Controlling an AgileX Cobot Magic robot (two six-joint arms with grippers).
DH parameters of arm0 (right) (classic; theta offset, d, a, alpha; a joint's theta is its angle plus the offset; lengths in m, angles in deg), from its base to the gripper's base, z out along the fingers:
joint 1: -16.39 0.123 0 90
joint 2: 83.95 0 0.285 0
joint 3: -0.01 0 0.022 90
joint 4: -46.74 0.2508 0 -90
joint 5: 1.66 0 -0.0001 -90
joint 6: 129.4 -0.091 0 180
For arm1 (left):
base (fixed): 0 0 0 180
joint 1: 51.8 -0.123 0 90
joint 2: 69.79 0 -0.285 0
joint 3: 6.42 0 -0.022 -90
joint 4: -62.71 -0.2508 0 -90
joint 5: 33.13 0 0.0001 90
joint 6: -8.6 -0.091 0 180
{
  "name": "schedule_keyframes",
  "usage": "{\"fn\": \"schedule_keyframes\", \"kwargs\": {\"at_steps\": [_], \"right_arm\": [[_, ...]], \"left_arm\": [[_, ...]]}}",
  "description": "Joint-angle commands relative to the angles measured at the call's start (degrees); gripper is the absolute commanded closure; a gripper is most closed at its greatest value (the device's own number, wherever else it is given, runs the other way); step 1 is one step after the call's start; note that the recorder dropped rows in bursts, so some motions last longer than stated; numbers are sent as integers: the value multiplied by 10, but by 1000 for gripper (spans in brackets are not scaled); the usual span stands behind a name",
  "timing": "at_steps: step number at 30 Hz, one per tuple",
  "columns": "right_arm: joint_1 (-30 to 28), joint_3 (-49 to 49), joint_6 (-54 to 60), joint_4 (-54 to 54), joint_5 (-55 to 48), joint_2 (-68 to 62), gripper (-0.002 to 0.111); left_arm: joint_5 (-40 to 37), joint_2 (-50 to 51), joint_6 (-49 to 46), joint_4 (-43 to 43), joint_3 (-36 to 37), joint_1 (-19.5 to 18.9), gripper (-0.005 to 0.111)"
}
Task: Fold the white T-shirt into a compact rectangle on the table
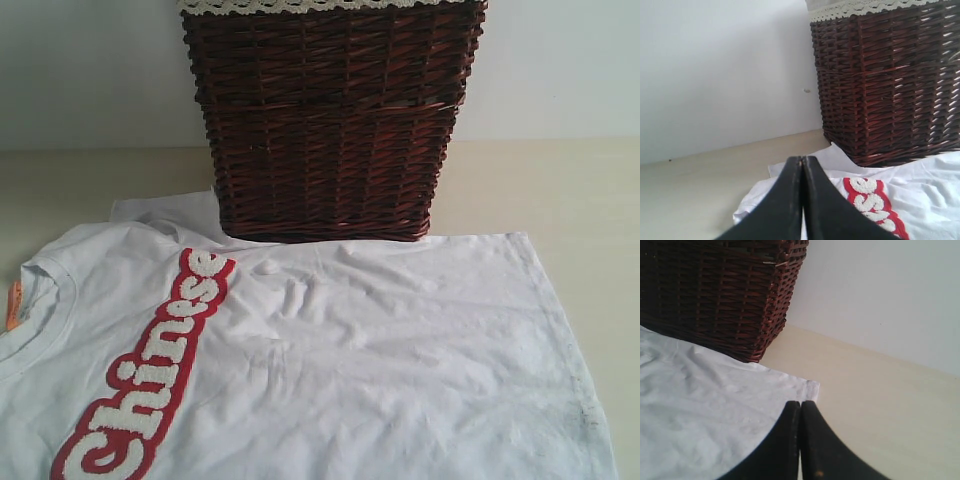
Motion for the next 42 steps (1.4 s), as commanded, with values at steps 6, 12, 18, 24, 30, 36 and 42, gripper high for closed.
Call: {"fn": "schedule_keyframes", "kwargs": {"at_steps": [6,12,18,24,30,36,42], "right_arm": [[1,-3,-2,2,3,4,108],[1,-3,-2,2,3,4,108],[1,-3,-2,2,3,4,108],[1,-3,-2,2,3,4,108],[1,-3,-2,2,3,4,108],[1,-3,-2,2,3,4,108],[1,-3,-2,2,3,4,108]], "left_arm": [[-31,2,460,-309,0,4,107],[-38,2,986,-647,0,4,107],[-79,3,944,-679,0,4,107],[-39,3,804,-712,0,4,107],[-43,3,762,-782,0,4,107],[-39,3,879,-873,0,4,107],[-28,3,958,-872,0,4,107]]}}
